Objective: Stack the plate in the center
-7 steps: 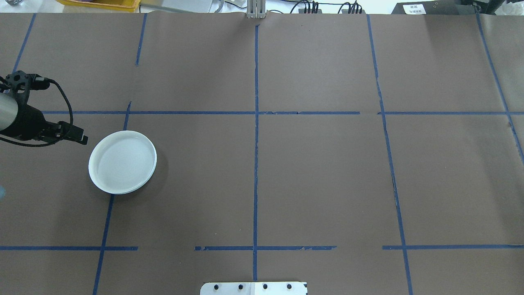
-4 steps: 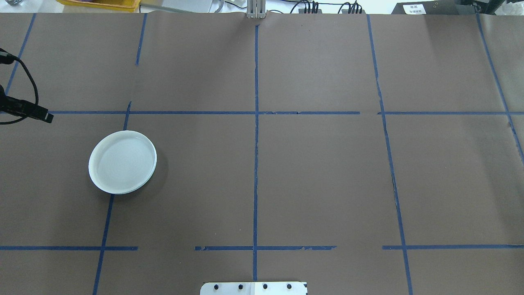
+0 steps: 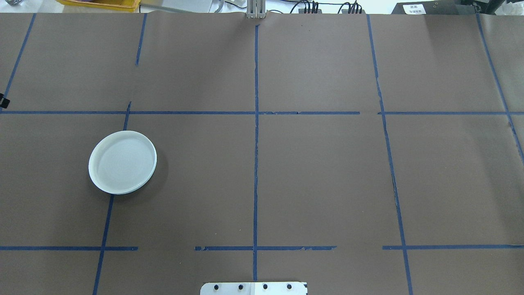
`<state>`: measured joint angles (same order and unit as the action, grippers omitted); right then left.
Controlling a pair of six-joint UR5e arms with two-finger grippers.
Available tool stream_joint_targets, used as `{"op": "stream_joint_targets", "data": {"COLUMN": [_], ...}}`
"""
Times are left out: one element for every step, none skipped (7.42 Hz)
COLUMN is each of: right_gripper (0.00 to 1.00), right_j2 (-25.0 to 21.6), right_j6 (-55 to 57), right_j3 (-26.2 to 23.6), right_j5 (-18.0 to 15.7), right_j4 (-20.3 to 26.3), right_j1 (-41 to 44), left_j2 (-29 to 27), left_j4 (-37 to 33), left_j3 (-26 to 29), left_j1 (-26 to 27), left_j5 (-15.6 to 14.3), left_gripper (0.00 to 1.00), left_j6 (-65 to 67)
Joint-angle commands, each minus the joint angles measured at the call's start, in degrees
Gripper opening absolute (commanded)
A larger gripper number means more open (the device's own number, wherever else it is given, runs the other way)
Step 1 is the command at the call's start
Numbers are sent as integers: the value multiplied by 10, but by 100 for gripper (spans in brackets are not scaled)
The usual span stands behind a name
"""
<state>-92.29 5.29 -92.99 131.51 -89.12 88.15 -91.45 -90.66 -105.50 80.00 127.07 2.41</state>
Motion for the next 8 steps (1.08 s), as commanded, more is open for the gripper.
{"op": "stream_joint_targets", "data": {"right_gripper": [100, 100, 100, 100, 100, 100, 100, 100], "right_j2": [0, 0, 0, 0, 0, 0, 0, 0], "right_j6": [1, 0, 0, 0, 0, 0, 0, 0], "right_j3": [0, 0, 0, 0, 0, 0, 0, 0], "right_j5": [1, 0, 1, 0, 0, 1, 1, 1], "right_j4": [0, 0, 1, 0, 0, 0, 0, 0], "right_j1": [0, 0, 0, 0, 0, 0, 0, 0], "left_j2": [8, 41, 45, 46, 47, 47, 47, 47], "left_j4": [92, 85, 83, 84, 85, 85, 83, 83], "left_j3": [27, 56, 71, 72, 72, 85, 93, 94], "left_j1": [74, 98, 103, 111, 111, 111, 111, 112], "left_j5": [35, 70, 90, 89, 87, 86, 86, 87], "left_gripper": [100, 100, 100, 100, 100, 100, 100, 100], "left_j6": [-100, -103, -102, -102, -102, -102, -102, -103]}}
